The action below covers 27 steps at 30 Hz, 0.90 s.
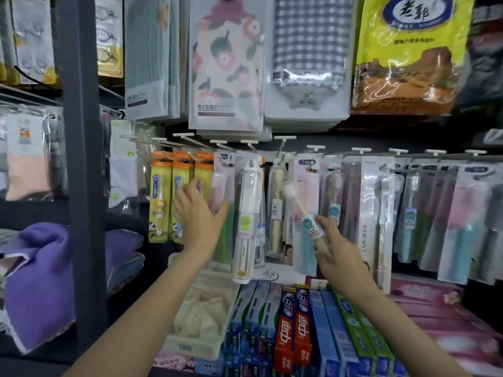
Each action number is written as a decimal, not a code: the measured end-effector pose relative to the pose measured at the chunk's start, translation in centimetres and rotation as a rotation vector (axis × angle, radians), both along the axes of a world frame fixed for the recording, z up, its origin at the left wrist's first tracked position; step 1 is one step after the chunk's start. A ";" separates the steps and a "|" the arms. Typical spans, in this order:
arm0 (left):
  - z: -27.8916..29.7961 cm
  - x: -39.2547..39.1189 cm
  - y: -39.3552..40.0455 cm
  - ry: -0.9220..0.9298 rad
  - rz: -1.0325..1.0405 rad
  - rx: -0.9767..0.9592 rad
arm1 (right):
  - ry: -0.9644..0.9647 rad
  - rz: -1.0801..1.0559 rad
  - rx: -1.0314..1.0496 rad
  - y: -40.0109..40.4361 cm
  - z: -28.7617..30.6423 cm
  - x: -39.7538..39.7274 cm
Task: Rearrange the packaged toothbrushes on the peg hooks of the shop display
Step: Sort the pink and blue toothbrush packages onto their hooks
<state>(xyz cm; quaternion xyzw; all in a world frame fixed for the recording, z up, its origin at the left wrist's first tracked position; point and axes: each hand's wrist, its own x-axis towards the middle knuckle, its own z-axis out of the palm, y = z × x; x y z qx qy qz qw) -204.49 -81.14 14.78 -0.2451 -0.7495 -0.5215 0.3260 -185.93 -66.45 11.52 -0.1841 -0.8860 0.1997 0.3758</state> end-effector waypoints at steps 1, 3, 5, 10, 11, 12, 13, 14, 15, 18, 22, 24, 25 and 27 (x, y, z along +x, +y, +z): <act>0.0 0.8 0.3 0.068 -0.003 0.031 | -0.013 -0.003 0.015 0.1 -0.1 0.0; 0.4 2.6 1.2 0.158 -0.050 0.027 | -0.025 0.003 0.036 0.3 -0.4 0.0; 0.7 3.8 2.3 0.178 -0.093 -0.002 | -0.019 0.020 0.043 0.4 -0.6 0.0; 0.9 4.5 5.3 0.066 -0.037 -0.088 | 0.006 0.102 0.052 0.9 -0.1 0.1; 0.8 4.4 5.7 0.043 -0.025 -0.105 | 0.009 0.102 0.051 1.1 0.1 0.1; 0.8 4.2 5.8 0.025 -0.022 -0.109 | 0.016 0.097 0.047 1.5 0.2 0.1; 0.9 4.1 5.8 0.013 -0.026 -0.108 | 0.023 0.095 0.042 1.7 0.4 0.2; 0.9 4.0 5.7 0.014 -0.032 -0.104 | 0.031 0.103 0.041 1.8 0.4 0.2; 0.9 3.9 5.6 0.026 -0.037 -0.105 | 0.037 0.123 0.035 1.9 0.5 0.2; 0.9 3.5 4.8 0.062 -0.025 -0.144 | 0.070 0.187 -0.029 1.5 1.1 0.0; 1.0 3.3 3.9 0.088 -0.022 -0.203 | 0.132 0.265 -0.196 0.7 2.1 -1.6; 1.0 3.3 3.6 0.093 -0.019 -0.245 | 0.183 0.295 -0.293 0.0 1.6 -2.3; 1.1 3.2 3.5 0.094 -0.017 -0.266 | 0.208 0.315 -0.337 -0.4 1.1 -2.5; 1.3 3.0 3.1 0.101 -0.009 -0.311 | 0.270 0.345 -0.435 -0.9 0.0 -3.0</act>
